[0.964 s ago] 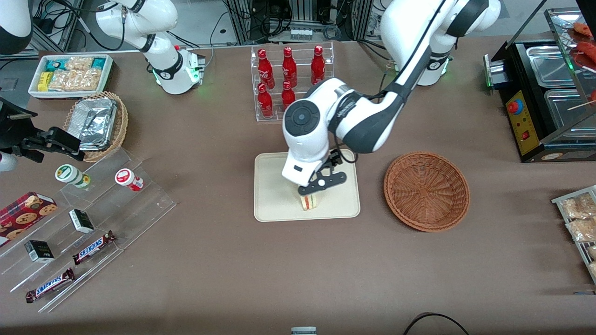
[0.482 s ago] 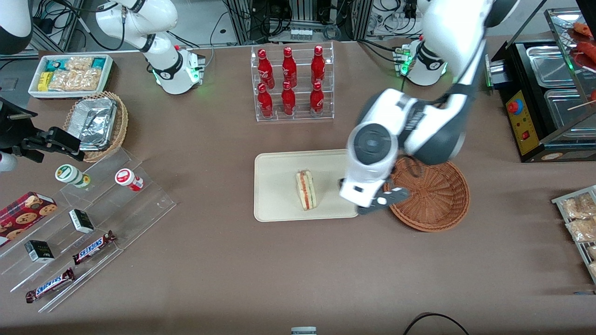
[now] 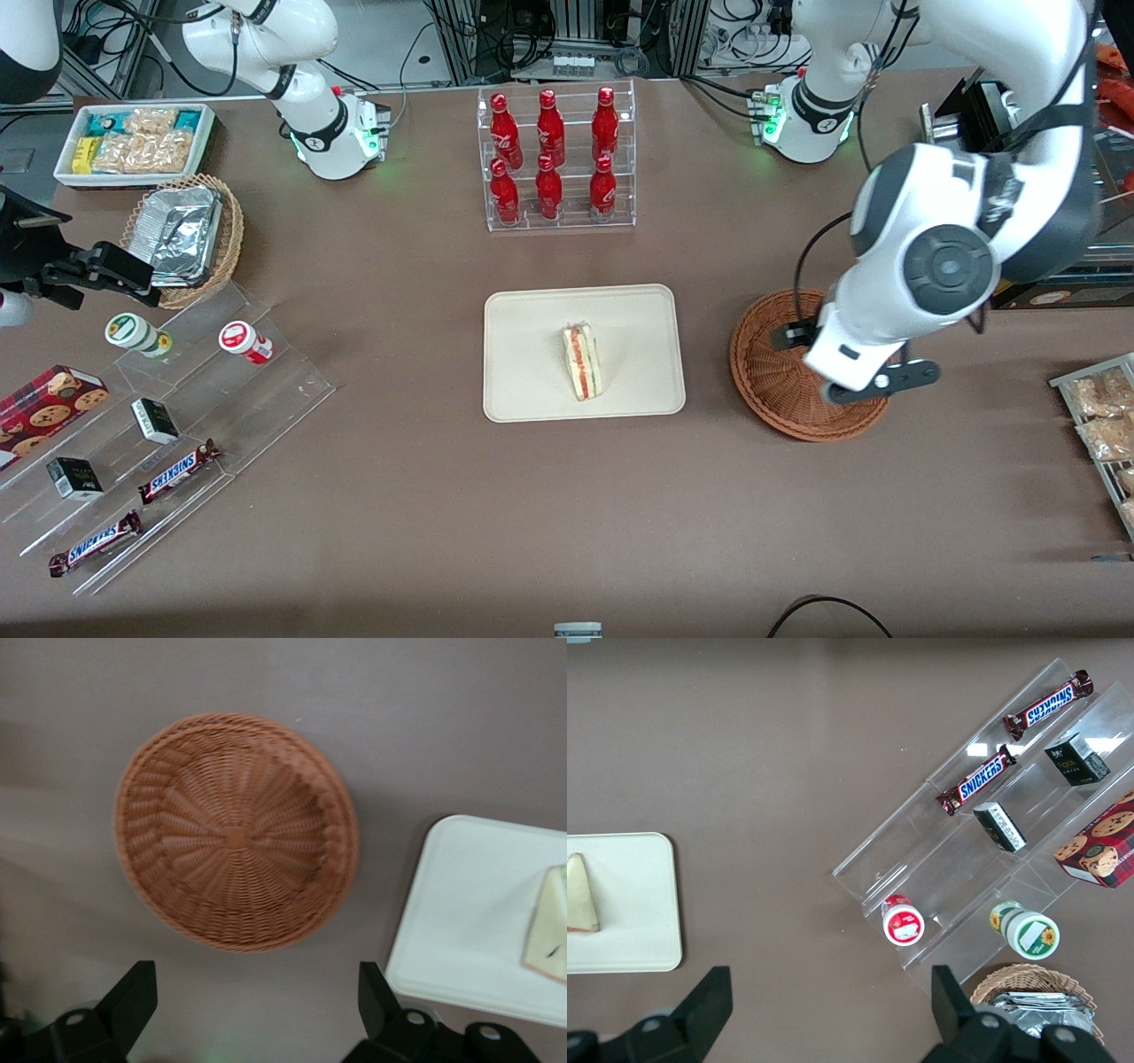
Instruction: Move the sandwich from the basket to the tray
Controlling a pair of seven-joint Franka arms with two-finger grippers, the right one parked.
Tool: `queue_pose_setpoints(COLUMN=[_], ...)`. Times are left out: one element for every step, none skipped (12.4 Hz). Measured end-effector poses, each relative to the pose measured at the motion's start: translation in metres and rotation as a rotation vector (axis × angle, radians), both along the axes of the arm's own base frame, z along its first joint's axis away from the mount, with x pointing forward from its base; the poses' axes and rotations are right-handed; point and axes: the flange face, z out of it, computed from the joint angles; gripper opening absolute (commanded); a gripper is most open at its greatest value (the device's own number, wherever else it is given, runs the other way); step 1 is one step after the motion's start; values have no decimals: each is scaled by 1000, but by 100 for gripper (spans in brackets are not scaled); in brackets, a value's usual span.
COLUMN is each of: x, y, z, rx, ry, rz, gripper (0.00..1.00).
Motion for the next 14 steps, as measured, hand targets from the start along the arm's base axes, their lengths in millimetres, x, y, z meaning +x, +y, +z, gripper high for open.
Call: queue_pose_setpoints(x=[-6, -13, -21, -30, -36, -42, -47, -53, -59, -65, -69, -73, -76, -79], y=[16, 32, 47, 62, 77, 91, 102, 112, 121, 129, 135, 141, 146, 151], z=[5, 11, 20, 31, 41, 53, 63, 74, 85, 95, 104, 111, 118, 124], rx=[-4, -6, -10, -23, -40, -53, -61, -68, -72, -75, -78, -79, -79, -78], ry=[8, 17, 34, 54, 67, 71, 77, 78, 72, 65, 56, 46, 34, 25], rz=[-19, -36, -52, -66, -78, -96, -114, -132, -143, -151, -160, -164, -163, -156], gripper=[100, 100, 100, 100, 100, 100, 100, 100, 100, 100, 100, 100, 100, 100])
